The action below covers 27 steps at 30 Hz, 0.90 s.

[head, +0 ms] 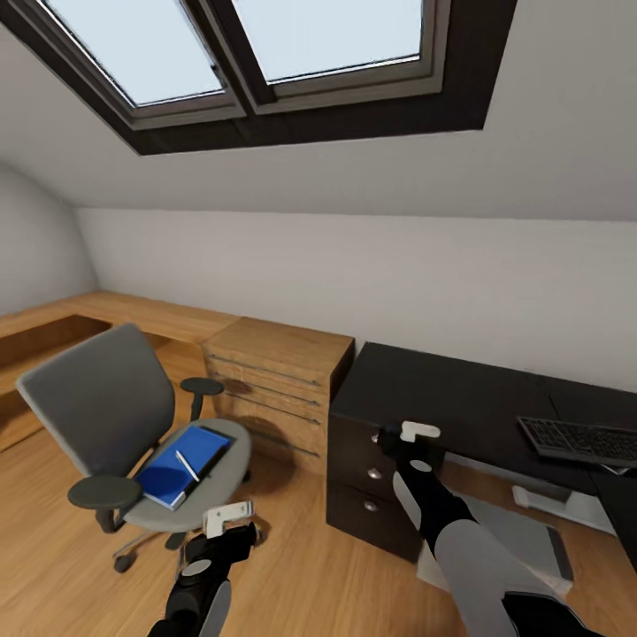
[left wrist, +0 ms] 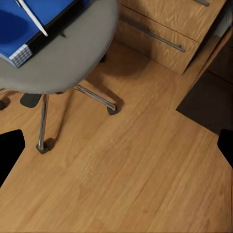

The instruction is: In the bedroom, organize the workspace by keeping the computer under the desk, ensuring the monitor is on the desk, placing the keyboard on the desk next to the monitor, placing the mouse on the desk next to the keyboard, moving the folder from the swivel chair onto the desk next to the mouse, stacking the notebook on top of the folder with the pen on top of the notebook, and positioning the swivel chair next to the desk.

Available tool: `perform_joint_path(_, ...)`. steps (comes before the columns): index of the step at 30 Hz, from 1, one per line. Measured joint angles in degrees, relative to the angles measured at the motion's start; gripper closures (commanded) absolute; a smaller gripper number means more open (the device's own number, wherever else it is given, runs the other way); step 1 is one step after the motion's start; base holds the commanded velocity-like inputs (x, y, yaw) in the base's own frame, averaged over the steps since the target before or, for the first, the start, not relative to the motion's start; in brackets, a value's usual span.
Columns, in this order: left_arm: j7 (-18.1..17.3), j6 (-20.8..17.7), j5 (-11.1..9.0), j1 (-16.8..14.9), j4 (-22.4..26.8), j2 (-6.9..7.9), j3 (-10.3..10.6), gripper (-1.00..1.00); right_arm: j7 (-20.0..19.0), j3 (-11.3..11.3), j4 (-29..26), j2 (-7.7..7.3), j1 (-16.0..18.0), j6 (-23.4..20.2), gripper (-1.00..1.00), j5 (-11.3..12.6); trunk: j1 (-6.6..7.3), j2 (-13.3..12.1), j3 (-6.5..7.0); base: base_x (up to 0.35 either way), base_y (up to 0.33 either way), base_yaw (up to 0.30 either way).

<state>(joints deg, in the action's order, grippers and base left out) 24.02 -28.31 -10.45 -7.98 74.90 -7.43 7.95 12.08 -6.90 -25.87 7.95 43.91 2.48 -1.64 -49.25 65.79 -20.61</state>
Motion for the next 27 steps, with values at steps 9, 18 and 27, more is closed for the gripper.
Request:
perform_joint_path(9, 0.04, 0.07, 0.12, -0.01, -0.38, -0.06, 0.96, -1.0, -0.94, 0.01, 0.24, -0.01, -0.01, -0.18, 1.0, 0.05, 0.0, 0.0, -0.2, 0.301, -0.141, 0.051)
perform_joint_path(18, 0.12, 0.08, 0.15, 0.0, -0.7, -0.06, 0.98, -1.0, -0.96, 0.0, 0.2, -0.05, -0.01, -0.1, 1.0, 0.0, 0.0, 0.0, -0.21, 0.298, -0.089, 0.0)
perform_joint_path(27, 0.22, 1.35, 0.06, 0.02, 0.48, 0.01, 0.75, -1.0, -2.1, -0.05, 0.25, -0.12, -0.01, -0.26, 1.0, 0.08, 0.0, 0.0, -0.21, 0.317, -0.104, 0.0)
